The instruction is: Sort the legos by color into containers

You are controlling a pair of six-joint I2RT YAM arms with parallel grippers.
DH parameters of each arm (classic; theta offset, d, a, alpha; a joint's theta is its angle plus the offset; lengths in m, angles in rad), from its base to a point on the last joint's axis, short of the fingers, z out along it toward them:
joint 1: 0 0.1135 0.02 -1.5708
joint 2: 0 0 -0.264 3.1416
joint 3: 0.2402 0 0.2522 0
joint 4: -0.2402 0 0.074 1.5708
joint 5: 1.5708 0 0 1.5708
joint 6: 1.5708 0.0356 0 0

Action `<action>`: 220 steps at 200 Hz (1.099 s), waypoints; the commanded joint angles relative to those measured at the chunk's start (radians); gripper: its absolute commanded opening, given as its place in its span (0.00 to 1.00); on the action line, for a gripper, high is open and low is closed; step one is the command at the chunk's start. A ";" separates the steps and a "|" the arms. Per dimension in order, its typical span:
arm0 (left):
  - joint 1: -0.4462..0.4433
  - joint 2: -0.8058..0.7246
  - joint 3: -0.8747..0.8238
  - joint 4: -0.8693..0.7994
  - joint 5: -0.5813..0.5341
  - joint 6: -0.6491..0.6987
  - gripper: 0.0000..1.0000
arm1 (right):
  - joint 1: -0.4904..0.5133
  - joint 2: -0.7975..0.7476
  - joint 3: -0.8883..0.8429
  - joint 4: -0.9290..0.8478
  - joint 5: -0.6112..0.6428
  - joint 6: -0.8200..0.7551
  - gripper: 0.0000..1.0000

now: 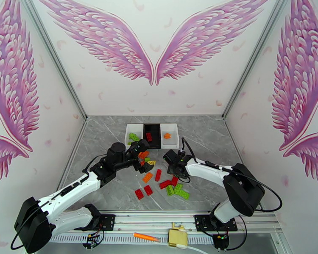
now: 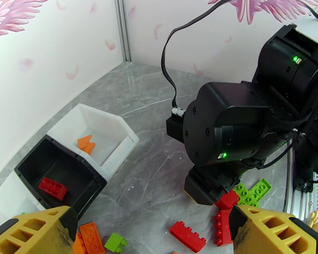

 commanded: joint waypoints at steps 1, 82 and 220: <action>-0.001 -0.006 0.004 -0.001 0.007 -0.008 0.99 | 0.000 -0.064 0.064 -0.031 0.089 -0.075 0.61; -0.003 -0.071 -0.055 0.028 -0.038 -0.057 0.99 | -0.158 0.045 0.323 0.132 0.032 -0.354 0.61; -0.011 -0.149 -0.123 0.034 -0.124 -0.094 0.99 | -0.288 0.514 0.723 0.317 -0.036 -0.458 0.61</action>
